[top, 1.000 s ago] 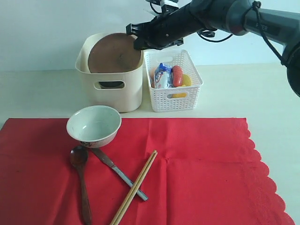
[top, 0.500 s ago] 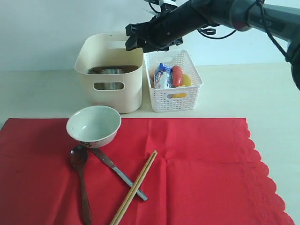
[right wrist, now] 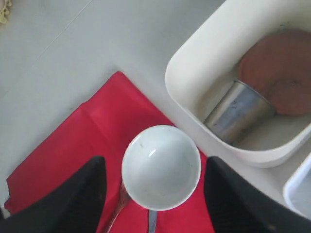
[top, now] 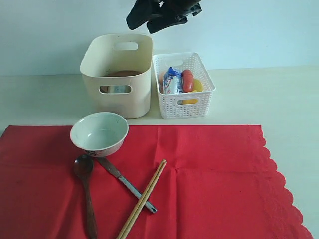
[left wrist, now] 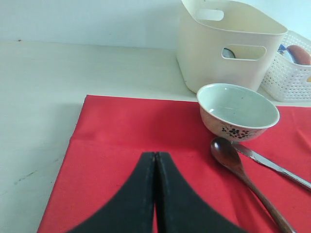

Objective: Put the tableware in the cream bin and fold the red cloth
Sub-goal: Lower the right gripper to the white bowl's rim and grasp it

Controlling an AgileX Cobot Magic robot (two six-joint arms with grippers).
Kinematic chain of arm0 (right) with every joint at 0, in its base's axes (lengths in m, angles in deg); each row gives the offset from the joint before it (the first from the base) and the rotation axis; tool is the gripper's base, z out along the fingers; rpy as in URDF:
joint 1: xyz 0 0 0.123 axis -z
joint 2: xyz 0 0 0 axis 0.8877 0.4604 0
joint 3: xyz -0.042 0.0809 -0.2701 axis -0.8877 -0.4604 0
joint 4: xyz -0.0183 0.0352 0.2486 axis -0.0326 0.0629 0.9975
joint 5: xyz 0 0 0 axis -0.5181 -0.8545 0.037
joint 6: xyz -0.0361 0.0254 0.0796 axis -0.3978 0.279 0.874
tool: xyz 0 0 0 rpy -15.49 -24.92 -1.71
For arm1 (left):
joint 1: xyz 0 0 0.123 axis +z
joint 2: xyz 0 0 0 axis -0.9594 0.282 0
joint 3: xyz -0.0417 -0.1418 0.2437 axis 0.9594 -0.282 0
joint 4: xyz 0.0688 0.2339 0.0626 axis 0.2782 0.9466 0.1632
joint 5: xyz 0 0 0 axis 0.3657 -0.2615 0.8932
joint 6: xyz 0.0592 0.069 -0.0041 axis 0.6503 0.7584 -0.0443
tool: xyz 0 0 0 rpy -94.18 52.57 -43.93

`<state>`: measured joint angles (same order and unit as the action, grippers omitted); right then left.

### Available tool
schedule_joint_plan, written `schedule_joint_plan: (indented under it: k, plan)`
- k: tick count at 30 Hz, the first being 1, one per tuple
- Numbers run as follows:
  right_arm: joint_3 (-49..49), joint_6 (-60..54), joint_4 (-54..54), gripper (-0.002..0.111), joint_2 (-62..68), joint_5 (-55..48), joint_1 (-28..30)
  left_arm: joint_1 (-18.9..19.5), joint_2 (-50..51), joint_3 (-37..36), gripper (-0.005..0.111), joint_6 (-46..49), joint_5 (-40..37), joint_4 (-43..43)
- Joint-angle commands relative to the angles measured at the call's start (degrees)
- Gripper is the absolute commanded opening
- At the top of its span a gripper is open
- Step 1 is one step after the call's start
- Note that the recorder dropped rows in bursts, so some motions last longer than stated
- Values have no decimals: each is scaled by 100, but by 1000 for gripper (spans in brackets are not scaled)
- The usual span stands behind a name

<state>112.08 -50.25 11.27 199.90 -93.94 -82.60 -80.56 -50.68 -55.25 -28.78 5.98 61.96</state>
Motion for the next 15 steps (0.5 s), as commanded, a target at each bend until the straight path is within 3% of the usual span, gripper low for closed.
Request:
schedule_joint_plan:
  k: [1,8,15]
  plan:
    - [-614,-69,67,58,-351,-155,33,20,-29,-12,0,-35,52,-13]
    - [-2117,-930,767,58,-552,-155,-171,20,-29,-12,0,-35,52,-13]
    - [-2463,-1210,583,58,-441,-155,-702,20,-29,-12,0,-35,52,-13]
